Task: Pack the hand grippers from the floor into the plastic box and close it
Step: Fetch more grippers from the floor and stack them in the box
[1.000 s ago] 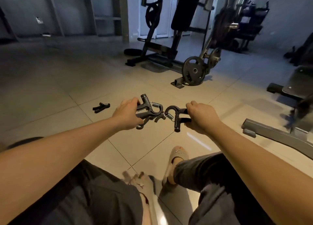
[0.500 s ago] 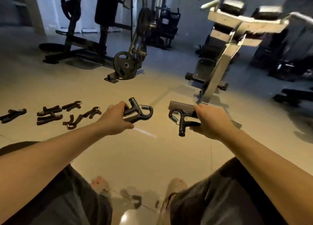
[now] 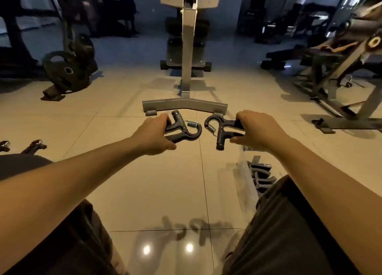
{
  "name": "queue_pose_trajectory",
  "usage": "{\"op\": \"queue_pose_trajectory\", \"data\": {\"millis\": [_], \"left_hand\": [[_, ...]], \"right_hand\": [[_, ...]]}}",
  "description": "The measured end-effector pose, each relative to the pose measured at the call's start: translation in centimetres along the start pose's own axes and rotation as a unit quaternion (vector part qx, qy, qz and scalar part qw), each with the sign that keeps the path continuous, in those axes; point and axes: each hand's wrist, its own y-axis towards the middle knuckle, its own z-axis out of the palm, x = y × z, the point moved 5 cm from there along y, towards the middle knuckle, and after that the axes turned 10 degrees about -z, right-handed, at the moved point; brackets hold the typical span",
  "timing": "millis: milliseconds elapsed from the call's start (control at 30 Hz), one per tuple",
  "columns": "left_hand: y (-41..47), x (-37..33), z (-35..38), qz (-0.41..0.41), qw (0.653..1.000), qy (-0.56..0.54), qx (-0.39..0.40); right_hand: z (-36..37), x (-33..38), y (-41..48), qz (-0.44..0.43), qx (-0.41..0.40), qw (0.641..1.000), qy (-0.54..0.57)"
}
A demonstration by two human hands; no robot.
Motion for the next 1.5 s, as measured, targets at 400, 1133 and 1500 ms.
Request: {"op": "queue_pose_trajectory", "data": {"millis": [400,1133,1500], "left_hand": [[4.0,-10.4,9.7,0.047,0.997,-0.011,0.062],[14.3,-19.8,20.8,0.065,0.991,0.045,0.108],[20.8,-18.0,24.7,0.042,0.988,0.045,0.145]], "right_hand": [[0.5,-13.7,-5.4,0.087,0.086,0.992,-0.020],[18.6,-28.8,-0.3,0.095,0.250,0.963,0.025],[33.0,-30.8,3.1,0.122,0.212,0.965,0.095]]}}
